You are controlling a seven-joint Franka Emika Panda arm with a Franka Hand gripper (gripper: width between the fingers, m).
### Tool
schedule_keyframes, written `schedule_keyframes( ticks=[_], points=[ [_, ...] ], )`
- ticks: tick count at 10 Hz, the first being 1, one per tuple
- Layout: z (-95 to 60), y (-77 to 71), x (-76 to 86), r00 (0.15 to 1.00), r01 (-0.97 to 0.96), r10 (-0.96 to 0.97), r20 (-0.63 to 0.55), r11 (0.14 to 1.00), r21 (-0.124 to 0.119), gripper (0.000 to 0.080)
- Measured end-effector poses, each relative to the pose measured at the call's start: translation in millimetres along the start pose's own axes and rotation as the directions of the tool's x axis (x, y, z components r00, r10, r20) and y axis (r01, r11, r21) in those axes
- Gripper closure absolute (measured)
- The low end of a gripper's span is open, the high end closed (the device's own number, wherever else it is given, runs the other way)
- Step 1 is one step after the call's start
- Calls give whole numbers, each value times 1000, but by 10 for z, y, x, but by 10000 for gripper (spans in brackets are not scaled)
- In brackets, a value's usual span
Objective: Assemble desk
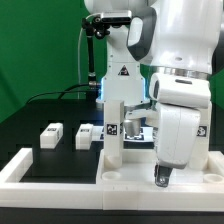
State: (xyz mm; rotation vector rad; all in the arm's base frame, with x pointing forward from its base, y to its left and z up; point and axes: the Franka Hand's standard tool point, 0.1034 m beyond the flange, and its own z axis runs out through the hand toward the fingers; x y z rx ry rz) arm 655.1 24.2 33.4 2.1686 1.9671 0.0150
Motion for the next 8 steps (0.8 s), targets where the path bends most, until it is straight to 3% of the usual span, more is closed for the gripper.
schedule_keyframes(
  ticks=[1, 2, 3, 5, 8],
  points=[
    [0, 0, -2, 1000, 0, 0, 0, 1000, 0, 285],
    [1, 1, -4, 1000, -1, 1, 0, 1000, 0, 285],
    [1, 1, -7, 1000, -1, 1, 0, 1000, 0, 192],
    [2, 2, -12, 1000, -2, 2, 0, 1000, 0, 152],
    [1, 4, -20, 1000, -3, 3, 1, 1000, 0, 151]
  ],
)
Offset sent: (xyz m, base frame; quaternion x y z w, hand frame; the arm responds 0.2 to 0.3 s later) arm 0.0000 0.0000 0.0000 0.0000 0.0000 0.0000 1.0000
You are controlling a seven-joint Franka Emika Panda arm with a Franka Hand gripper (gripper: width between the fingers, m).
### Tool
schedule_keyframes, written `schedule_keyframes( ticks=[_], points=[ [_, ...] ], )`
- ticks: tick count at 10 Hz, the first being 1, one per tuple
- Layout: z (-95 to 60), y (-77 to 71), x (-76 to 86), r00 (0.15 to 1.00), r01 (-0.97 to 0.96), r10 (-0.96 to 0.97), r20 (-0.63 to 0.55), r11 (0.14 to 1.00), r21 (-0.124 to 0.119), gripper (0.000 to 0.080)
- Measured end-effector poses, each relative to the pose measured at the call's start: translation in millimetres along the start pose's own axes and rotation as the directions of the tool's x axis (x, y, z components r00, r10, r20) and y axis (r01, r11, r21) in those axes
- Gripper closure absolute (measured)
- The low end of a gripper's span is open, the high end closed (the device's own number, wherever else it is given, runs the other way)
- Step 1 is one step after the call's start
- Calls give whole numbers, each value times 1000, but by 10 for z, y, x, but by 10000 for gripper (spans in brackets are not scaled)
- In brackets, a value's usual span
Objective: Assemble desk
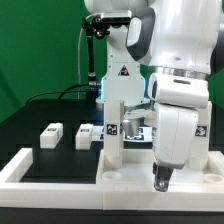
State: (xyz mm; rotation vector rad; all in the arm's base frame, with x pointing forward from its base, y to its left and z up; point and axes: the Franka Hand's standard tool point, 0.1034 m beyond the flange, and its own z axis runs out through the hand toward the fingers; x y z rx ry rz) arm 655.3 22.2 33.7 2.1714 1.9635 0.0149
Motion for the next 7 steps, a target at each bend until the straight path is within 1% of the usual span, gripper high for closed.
schedule_keyframes(
  ticks=[1, 2, 3, 4, 5, 6, 7],
  points=[
    [-43, 29, -16, 1000, -3, 3, -1, 1000, -6, 151],
    [-196, 64, -108, 1000, -13, 12, 23, 999, 31, 151],
    [-456, 159, -238, 999, -36, 34, 43, 998, 54, 151],
    [-666, 237, -358, 997, -54, 51, 51, 997, 57, 151],
    [-821, 287, -476, 996, -68, 64, 56, 996, 57, 151],
    [-943, 355, -628, 994, -96, 93, 61, 994, 48, 151],
    [-952, 375, -747, 989, -133, 129, 67, 990, 43, 151]
  ],
)
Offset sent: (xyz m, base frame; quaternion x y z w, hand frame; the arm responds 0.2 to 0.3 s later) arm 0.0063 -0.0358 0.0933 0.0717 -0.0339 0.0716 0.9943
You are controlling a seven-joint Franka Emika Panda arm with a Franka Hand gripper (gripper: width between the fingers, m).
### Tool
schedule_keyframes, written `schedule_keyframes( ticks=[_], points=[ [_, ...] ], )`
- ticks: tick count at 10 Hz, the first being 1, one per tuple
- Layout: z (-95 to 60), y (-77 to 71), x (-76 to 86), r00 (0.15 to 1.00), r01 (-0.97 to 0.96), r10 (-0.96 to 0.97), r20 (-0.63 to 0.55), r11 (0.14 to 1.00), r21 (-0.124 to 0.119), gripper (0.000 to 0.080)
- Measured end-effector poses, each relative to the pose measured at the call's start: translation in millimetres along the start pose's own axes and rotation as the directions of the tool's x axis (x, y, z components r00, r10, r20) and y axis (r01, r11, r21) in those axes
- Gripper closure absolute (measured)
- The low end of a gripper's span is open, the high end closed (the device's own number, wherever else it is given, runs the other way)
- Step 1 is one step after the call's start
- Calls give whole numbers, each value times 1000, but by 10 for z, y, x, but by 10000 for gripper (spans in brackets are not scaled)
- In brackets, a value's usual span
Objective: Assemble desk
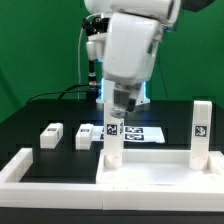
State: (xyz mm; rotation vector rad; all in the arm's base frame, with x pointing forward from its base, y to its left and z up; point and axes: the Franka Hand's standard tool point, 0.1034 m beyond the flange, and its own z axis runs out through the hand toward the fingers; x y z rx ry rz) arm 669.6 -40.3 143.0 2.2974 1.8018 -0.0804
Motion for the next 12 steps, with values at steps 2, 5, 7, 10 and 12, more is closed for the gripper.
schedule_keyframes(
  ticks=[2, 5, 7, 10, 12],
  points=[
    [31, -36, 62, 986, -167, 167, 0, 986, 7, 151],
    [22, -32, 34, 936, -352, 352, -1, 936, 10, 151],
    [-146, -13, -271, 884, -466, 467, -20, 884, 35, 151],
    [-150, -275, -974, 757, -650, 653, 0, 753, 104, 151],
    [-139, -320, -988, 651, -756, 759, 29, 644, 115, 151]
  ],
)
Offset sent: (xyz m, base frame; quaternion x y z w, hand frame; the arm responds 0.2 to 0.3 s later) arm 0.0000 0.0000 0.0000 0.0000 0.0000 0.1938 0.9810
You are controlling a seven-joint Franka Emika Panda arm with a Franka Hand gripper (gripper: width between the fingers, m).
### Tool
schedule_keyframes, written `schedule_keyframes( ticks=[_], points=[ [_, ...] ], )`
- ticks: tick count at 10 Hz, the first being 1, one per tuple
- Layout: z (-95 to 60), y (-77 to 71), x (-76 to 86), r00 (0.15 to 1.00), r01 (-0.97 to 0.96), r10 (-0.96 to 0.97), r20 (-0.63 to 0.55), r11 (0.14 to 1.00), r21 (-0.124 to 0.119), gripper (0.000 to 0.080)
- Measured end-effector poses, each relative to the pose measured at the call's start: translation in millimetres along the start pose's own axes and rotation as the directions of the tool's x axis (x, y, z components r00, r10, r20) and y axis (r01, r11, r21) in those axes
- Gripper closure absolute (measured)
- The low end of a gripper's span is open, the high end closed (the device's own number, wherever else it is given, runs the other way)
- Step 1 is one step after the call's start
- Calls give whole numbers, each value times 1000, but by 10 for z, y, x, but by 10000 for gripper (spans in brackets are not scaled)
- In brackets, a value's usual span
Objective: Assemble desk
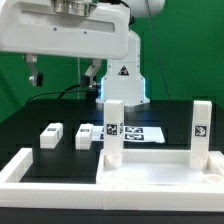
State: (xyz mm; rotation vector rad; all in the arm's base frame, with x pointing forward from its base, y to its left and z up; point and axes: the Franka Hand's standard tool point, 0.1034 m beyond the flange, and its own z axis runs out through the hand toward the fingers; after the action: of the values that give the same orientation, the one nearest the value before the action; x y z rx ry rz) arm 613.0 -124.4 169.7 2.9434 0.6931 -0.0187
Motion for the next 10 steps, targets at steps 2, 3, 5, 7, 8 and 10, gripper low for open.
schedule_keyframes(
  ticks=[2, 3, 5, 7, 8, 10],
  points=[
    [2, -8, 5, 994, -107, 107, -1, 994, 2, 151],
    [5, -15, 9, 983, -182, 182, -1, 983, 4, 151],
    [50, 14, -77, 943, -331, 332, -7, 940, 81, 151],
    [276, 51, -470, 879, -472, 477, 1, 870, 144, 151],
    [392, -3, -653, 852, -519, 523, 24, 838, 165, 151],
    [470, -8, -773, 756, -651, 652, 64, 738, 174, 151]
  ],
)
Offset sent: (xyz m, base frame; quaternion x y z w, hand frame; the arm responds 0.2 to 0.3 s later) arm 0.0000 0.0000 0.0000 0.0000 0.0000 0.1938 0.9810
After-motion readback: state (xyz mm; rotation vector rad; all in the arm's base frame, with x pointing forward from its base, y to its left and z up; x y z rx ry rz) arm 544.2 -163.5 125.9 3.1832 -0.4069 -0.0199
